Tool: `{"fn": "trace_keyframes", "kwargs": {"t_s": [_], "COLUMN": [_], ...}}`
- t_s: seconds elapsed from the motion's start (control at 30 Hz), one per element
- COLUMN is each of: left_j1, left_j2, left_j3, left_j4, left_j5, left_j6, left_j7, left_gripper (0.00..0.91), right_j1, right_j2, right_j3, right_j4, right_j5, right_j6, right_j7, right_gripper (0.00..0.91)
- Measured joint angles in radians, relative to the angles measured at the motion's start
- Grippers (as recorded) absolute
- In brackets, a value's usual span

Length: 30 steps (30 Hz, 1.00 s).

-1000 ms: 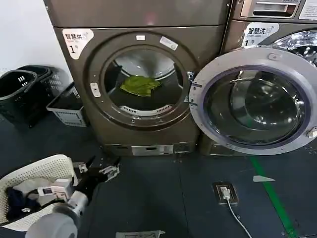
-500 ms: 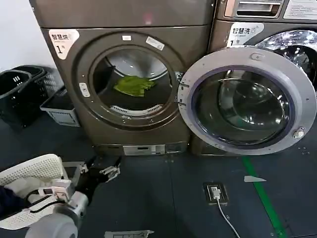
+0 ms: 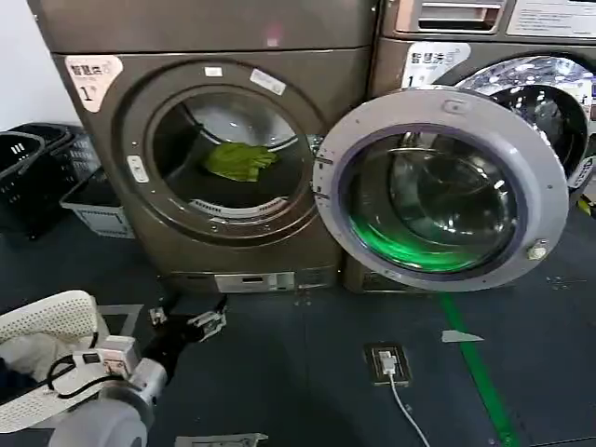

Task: Grasp the clothes from the dryer.

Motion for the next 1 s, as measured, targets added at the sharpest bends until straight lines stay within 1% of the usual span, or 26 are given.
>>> {"fn": "trace_keyframes", "kwargs": {"t_s": [0.47, 1.0], "left_j1": [-0.001, -0.007], "left_j2": [0.003, 0.014], "left_j3": [0.006, 0.007], "left_j4": [-0.011, -0.016], "left_j5": [0.000, 0.004], "left_j6": [0.000, 0.000], "left_j7": [0.004, -0.007], "left_gripper": [0.907, 0.907], "right_j1": [-0.005, -0.021], "right_j2": [0.000, 0.002], "right_j3": [0.007, 0.025], "right_j4": [-0.005, -0.006], "right_j5": [0.011, 0.025], "right_j6": [0.019, 0.023], "right_j7": [0.000, -0.004], "right_gripper": [0.907, 0.907]}}
